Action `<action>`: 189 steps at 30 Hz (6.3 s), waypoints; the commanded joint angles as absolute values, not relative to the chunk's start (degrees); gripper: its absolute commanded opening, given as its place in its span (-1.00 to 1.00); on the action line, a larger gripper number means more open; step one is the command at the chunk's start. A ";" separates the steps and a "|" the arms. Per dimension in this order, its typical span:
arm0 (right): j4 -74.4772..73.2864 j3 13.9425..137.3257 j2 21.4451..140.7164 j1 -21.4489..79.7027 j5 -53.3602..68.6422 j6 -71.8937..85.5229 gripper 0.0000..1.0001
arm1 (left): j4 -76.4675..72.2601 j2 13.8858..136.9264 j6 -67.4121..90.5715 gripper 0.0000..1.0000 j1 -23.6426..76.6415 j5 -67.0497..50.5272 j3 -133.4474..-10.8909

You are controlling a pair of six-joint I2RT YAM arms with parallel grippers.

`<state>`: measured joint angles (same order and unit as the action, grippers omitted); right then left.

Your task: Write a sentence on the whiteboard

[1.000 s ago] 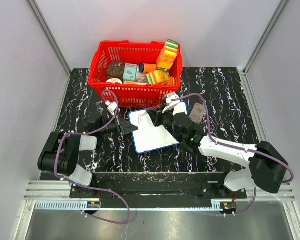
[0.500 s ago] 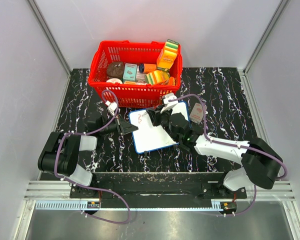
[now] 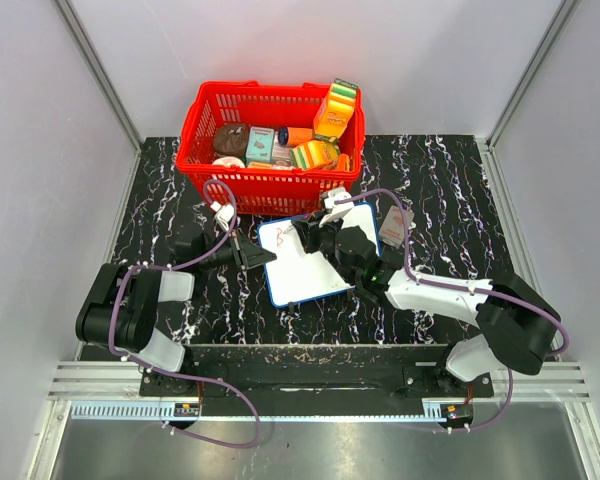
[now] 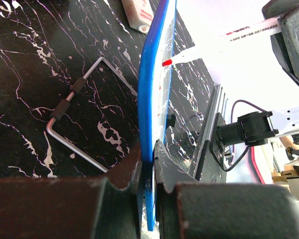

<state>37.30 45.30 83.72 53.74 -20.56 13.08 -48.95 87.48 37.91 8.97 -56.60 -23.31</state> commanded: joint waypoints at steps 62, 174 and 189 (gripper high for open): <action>41.75 41.22 82.62 54.32 -24.17 15.91 -1.00 | -47.99 87.45 32.26 -1.00 9.49 -53.61 -24.17; 42.10 40.78 82.36 51.50 -23.38 20.83 -1.00 | -47.72 87.28 32.17 -1.00 9.58 -53.61 -24.08; 41.22 38.06 81.04 51.59 -21.97 21.27 -1.00 | -47.55 87.28 32.08 -1.00 9.58 -53.61 -24.17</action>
<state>42.15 39.35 82.19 52.05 -22.61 21.02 -47.75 87.48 37.69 9.02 -56.42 -23.49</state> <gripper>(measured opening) 0.118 0.119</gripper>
